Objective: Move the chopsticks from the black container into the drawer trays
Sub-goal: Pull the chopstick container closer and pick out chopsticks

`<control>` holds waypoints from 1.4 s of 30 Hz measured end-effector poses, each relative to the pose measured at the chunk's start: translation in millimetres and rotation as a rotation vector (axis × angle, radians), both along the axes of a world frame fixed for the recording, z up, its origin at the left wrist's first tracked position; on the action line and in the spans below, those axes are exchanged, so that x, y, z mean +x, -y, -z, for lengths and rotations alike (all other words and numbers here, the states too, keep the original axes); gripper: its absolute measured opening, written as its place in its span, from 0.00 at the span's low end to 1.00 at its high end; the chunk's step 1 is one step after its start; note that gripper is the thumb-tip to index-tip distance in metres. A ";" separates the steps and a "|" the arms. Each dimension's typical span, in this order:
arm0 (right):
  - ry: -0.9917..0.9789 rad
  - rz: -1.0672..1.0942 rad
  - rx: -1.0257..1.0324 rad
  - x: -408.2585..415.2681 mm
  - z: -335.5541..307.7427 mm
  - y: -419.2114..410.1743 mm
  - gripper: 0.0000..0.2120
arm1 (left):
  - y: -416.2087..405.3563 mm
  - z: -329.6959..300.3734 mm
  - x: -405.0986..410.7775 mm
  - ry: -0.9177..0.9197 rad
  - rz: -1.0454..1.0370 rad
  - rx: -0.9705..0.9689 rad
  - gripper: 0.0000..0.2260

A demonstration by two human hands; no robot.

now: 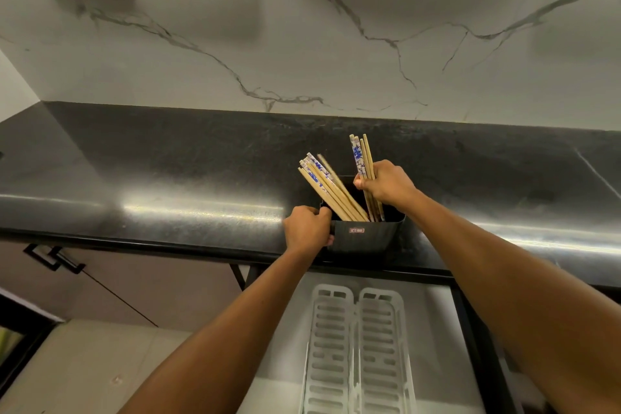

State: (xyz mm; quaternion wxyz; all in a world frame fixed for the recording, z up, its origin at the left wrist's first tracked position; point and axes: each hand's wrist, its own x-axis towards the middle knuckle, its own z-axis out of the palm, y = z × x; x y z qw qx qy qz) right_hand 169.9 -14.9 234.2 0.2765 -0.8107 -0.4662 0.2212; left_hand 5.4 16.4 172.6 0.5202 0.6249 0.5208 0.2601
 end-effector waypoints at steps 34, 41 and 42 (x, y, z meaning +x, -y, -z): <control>-0.514 -0.144 0.180 -21.7 -111.3 17.4 0.05 | 46.7 -72.9 3.0 0.606 0.420 -0.199 0.11; -0.774 -0.064 0.192 -35.9 -85.3 26.7 0.08 | 68.0 -61.1 -0.7 0.586 0.411 -0.281 0.11; -0.778 -0.063 0.183 -37.4 -83.5 28.4 0.08 | 70.3 -59.0 -1.0 0.592 0.408 -0.292 0.11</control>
